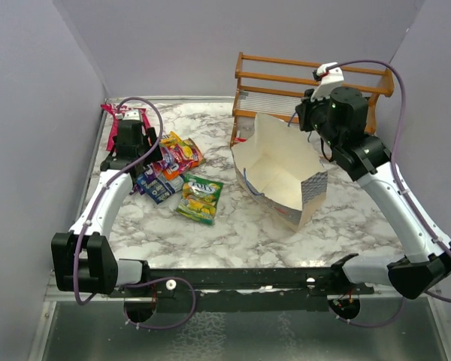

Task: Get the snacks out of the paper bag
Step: Adjust the paper bag at the center of the board.

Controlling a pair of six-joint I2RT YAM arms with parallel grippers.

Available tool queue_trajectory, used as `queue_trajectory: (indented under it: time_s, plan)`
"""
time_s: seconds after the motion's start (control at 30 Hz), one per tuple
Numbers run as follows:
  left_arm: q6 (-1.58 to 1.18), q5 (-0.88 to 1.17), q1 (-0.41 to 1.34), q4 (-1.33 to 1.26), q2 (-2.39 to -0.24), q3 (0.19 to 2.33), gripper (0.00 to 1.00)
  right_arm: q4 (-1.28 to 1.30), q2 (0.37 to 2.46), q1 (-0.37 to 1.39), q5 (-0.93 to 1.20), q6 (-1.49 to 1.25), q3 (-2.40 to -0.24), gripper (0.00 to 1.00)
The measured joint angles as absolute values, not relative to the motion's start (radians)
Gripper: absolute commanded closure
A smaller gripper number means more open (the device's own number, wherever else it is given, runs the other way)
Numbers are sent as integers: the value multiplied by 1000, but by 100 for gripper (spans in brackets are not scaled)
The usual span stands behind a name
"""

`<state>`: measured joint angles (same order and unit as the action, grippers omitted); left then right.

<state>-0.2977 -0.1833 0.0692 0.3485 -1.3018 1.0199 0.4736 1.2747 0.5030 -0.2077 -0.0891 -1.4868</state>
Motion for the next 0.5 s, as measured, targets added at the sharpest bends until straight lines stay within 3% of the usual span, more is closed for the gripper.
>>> queue_trajectory:
  time_s: [0.17,0.27,0.47,0.5]
  plan:
    - [-293,-144,69,342,-1295,1019,26,472,1276,429,-215,-68,-1460,86]
    - [-280,-115,69,337,-1285,1012,25,485,1289,390,-241,-56,-1459,59]
    - [-252,-56,75,297,-1203,966,24,508,1281,367,-257,-30,-1460,23]
    - [-247,-47,75,290,-1188,960,24,513,1277,367,-256,-23,-1466,6]
